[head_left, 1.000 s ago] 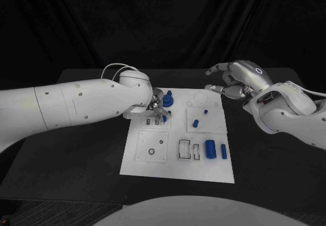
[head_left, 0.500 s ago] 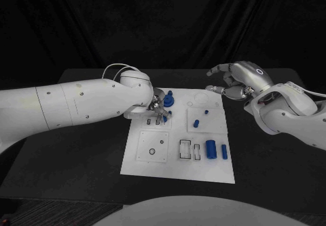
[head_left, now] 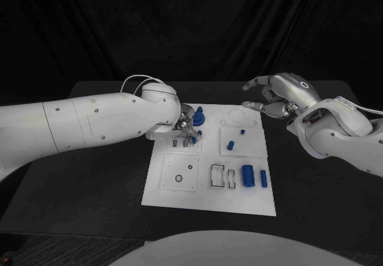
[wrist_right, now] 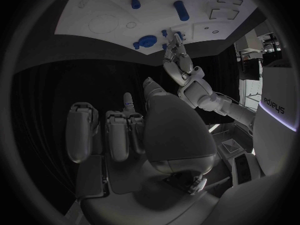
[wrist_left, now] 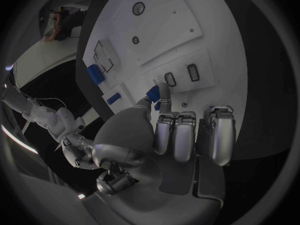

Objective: Assemble the parts on the task board

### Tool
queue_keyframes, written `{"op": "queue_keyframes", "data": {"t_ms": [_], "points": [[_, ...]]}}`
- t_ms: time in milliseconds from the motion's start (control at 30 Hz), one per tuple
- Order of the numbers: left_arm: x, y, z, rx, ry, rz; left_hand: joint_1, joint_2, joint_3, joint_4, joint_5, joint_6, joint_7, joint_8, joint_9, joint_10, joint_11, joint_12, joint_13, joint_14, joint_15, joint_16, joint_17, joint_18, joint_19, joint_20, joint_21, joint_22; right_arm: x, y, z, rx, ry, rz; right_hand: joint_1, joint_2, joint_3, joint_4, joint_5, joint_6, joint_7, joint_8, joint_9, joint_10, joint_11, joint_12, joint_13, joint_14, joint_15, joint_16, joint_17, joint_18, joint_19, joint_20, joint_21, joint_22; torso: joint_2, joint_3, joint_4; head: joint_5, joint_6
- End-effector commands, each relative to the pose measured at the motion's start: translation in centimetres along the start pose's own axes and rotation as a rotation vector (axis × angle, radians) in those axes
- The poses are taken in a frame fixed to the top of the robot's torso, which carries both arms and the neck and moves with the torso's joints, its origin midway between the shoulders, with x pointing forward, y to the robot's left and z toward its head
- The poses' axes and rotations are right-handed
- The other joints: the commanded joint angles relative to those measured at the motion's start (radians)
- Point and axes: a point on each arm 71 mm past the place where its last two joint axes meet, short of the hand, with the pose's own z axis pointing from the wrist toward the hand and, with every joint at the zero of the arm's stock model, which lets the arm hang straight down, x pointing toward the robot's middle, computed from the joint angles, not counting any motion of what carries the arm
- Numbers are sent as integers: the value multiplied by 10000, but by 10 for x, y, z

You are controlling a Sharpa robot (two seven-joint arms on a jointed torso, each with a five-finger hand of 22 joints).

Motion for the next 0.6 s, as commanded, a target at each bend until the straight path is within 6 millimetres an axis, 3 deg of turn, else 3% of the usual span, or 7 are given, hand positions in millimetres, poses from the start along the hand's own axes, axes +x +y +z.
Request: {"op": "queue_keyframes", "data": {"t_ms": [33,467,533,600], "points": [[2,-2,0,222,169,89,198,-22,231,-135,-29,83,-15,-128,74,1043,-90,28,2632,1039,-73,26,2633,-41,-31,-71,-55,1249,2,-1,-1,176,113,-18,-30,39,-24,30,46,81,24,56,-12,1041,68,26,2630,1068,68,26,2635,22,260,71,-33,2082,2,5,-2,3,-2],[2,-1,0,273,237,107,80,-478,1643,-769,291,189,-46,-637,386,1043,-127,28,2632,1039,-110,26,2633,-38,-24,-114,-113,1273,4,-2,-1,244,212,-26,-24,52,-24,24,47,91,32,55,-23,1041,74,26,2630,1068,73,26,2635,29,247,75,-64,2072,0,8,0,-2,-2],[2,0,0,273,232,100,-236,-707,2331,-932,314,277,-39,-805,544,1043,-124,28,2632,1039,-111,26,2633,-39,-12,-114,-132,1294,4,-2,-1,253,225,-27,-24,52,-24,24,47,91,32,55,-23,1041,74,26,2630,1068,73,26,2635,29,247,75,-64,2072,0,7,3,-1,-2],[2,0,0,269,228,93,-326,-780,2551,-998,340,297,-38,-853,598,1043,-126,28,2632,1039,-111,26,2633,-41,-3,-114,-134,1307,4,-2,-1,261,238,-29,-19,58,-23,20,47,96,36,54,-29,1041,77,26,2630,1068,76,26,2635,39,227,77,-108,2058,0,9,7,0,-2]]}}
